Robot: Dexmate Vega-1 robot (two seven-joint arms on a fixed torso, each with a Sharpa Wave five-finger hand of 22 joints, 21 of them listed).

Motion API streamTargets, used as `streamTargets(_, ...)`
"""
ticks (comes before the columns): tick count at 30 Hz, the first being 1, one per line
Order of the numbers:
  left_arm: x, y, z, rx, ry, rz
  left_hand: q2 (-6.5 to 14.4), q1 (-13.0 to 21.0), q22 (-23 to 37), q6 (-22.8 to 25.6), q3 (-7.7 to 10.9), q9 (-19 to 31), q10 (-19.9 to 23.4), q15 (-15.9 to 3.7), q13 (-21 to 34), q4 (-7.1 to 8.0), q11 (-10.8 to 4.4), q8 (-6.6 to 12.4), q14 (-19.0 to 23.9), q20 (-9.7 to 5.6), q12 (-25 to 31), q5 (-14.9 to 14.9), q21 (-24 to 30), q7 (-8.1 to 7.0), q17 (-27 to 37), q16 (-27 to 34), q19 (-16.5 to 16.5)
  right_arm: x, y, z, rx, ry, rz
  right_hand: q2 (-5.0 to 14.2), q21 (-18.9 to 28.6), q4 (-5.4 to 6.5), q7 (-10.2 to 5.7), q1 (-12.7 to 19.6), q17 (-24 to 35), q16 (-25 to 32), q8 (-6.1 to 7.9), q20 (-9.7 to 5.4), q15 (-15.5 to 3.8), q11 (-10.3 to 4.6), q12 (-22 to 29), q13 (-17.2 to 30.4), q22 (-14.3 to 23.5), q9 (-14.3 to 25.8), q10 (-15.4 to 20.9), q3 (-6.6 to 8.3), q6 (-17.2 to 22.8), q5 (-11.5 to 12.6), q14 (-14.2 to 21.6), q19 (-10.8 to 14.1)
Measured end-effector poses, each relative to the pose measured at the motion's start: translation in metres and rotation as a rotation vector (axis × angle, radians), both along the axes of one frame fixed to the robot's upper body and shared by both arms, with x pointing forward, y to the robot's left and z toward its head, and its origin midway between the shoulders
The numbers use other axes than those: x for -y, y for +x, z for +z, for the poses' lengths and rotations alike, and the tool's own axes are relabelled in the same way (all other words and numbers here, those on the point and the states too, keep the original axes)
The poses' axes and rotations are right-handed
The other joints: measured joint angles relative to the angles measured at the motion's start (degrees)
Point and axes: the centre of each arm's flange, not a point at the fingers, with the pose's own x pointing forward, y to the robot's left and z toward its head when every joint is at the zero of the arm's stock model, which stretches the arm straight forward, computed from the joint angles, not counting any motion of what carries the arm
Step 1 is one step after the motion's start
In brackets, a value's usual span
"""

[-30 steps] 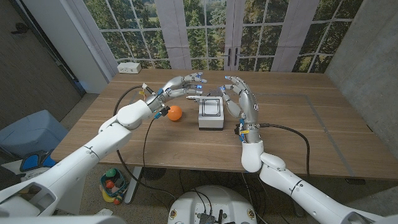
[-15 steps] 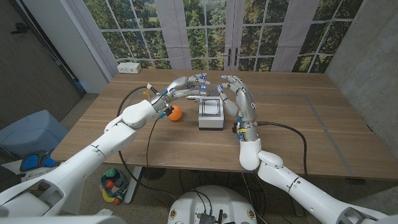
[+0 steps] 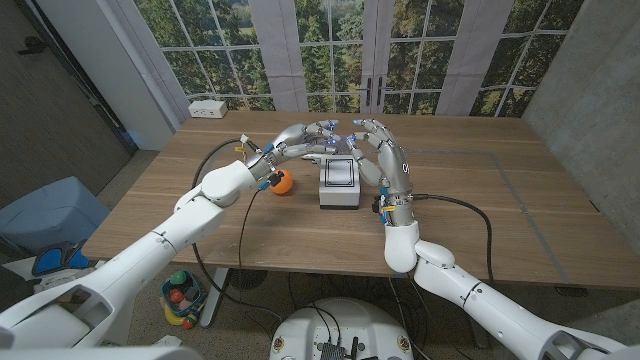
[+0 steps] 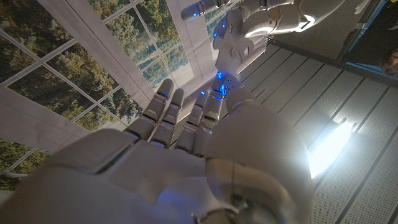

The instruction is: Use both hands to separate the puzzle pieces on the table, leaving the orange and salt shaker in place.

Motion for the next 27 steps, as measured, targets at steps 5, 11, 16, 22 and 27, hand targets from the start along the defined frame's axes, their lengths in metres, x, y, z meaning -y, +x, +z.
streamTargets(5,0.0032,0.0011,-0.0002,-0.006,-0.002,-0.019,1.2,1.2,0.0,2.2,-0.24,0.0,0.6,0.09,0.0,-0.22,0.21,0.63,0.9,0.0,0.0,-0.8,0.0,0.13,0.0,0.0,0.0,-0.0014,-0.0005,0.0016,0.009,-0.004,0.006,-0.09,0.0,0.0,-0.09,-0.7,0.0,0.0,0.43,-0.08,0.0,0.31,0.0,0.3,0.0,0.0,0.3,0.0,-0.1,0.0,0.0,-0.1)
streamTargets(11,0.0062,0.0025,-0.0008,-0.023,-0.002,-0.049,5.3,3.6,0.3,6.6,0.38,0.0,1.8,0.18,0.0,-0.56,0.22,1.81,1.0,0.4,0.0,-2.0,-0.8,1.64,0.0,0.0,0.4,-0.0018,-0.0004,0.0029,0.013,-0.006,0.009,-0.09,0.2,-0.25,-0.09,-0.7,0.0,0.0,0.43,0.27,0.0,0.29,0.0,0.5,0.0,0.0,0.3,0.24,-0.1,0.0,0.0,-0.4)
streamTargets(16,0.0074,0.003,-0.0003,-0.031,-0.002,-0.064,6.3,4.3,0.3,7.9,0.41,0.3,1.8,0.18,0.0,-0.53,0.21,2.02,1.0,0.4,0.0,-2.0,-1.0,2.16,0.0,0.0,0.4,-0.0023,-0.0002,0.0033,0.014,-0.005,0.011,-0.09,0.2,-0.25,-0.09,-0.7,0.3,0.0,0.43,0.33,0.0,0.29,0.0,0.8,0.0,0.0,0.3,0.24,-0.1,0.0,0.0,-0.5)
streamTargets(22,0.0079,0.0027,0.0007,-0.033,0.001,-0.072,7.1,4.3,0.3,7.9,0.41,1.1,2.9,0.18,0.0,-0.54,-0.83,2.26,1.0,0.27,0.0,-2.1,-1.2,2.16,0.0,0.0,0.3,-0.003,0.0001,0.0036,0.014,-0.006,0.013,-0.1,0.4,-0.25,-0.09,-0.7,0.3,0.0,0.42,0.33,0.0,0.29,0.0,1.1,0.0,0.0,0.3,0.24,-0.1,0.0,0.0,-0.5)
streamTargets(27,0.008,0.0023,0.0015,-0.034,-0.001,-0.07,7.4,4.5,0.3,8.2,-0.09,1.8,4.2,0.0,0.0,-0.72,-2.12,3.0,1.4,-0.39,0.0,-2.1,-1.2,2.48,0.0,0.0,0.8,-0.0033,0.0003,0.0038,0.013,-0.005,0.014,-0.1,0.4,-0.49,-0.09,-0.7,0.5,0.0,0.38,0.33,0.0,0.28,0.0,1.3,0.0,0.0,0.3,0.47,-0.1,0.0,0.0,-0.5)
